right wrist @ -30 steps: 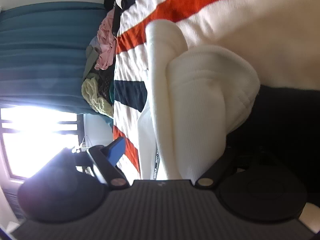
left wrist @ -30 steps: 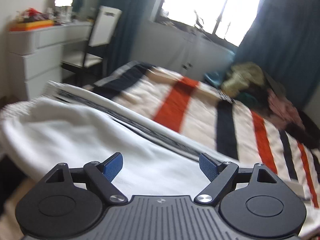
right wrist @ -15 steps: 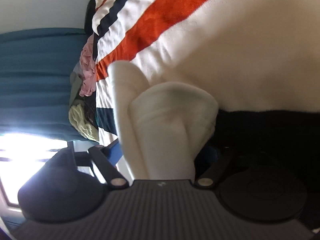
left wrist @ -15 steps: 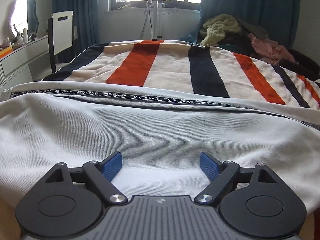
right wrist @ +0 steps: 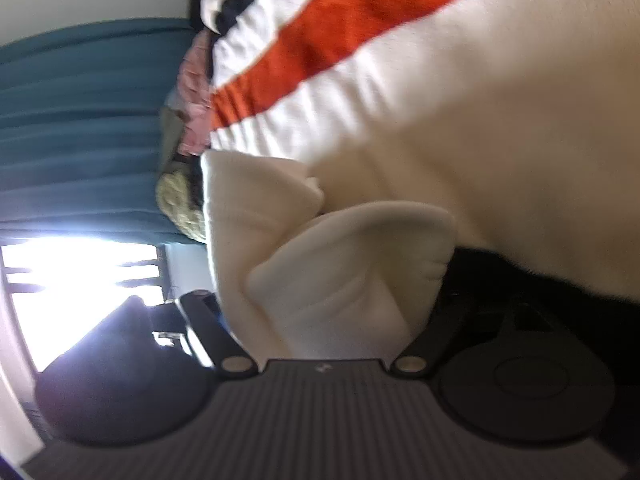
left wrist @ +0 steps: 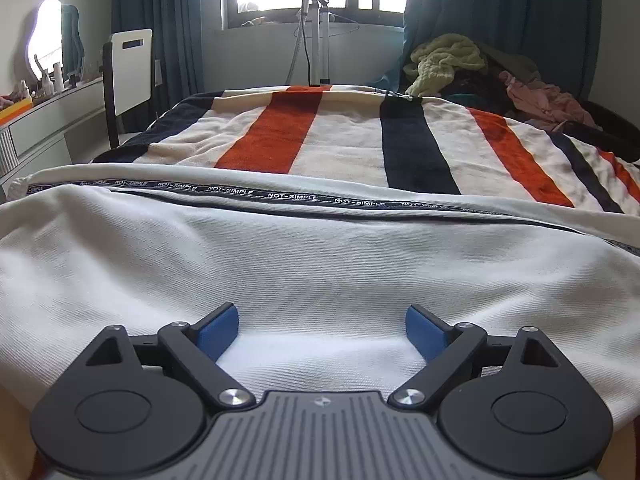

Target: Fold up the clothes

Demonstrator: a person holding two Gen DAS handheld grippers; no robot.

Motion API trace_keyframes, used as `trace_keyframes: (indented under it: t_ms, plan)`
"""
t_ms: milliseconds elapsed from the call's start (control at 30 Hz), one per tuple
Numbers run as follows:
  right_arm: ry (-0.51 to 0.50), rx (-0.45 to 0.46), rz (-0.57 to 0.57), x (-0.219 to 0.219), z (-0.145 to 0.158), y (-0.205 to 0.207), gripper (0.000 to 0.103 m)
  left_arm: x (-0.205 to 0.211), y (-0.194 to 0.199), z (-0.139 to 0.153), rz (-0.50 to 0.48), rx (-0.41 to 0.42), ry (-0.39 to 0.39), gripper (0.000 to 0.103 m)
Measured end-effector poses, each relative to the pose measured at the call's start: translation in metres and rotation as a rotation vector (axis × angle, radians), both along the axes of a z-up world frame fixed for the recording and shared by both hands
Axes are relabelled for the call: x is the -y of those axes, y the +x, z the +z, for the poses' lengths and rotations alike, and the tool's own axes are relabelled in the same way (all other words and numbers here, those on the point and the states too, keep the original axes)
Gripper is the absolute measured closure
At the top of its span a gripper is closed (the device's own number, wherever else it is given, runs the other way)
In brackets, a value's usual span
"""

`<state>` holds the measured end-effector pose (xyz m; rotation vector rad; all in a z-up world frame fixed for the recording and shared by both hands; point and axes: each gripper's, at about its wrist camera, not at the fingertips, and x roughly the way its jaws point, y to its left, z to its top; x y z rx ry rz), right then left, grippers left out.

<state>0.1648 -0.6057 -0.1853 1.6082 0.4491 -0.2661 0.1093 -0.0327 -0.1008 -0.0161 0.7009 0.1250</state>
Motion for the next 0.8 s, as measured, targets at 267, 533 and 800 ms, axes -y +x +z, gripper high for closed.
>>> trace_keyframes:
  t_ms: [267,533,800]
  plan:
    - [-0.135,-0.036,0.043,-0.002,0.016,0.004,0.053,0.001,0.000,-0.001,-0.008,-0.005,0.006,0.009]
    - [-0.522,-0.003,0.091,-0.031,0.079,0.010,0.076,0.001,0.000,-0.001,-0.009,-0.004,0.011,0.008]
    - [-1.166,0.270,0.194,-0.160,0.172,-0.010,0.077,-0.014,-0.010,0.018,0.061,0.061,-0.071,0.008]
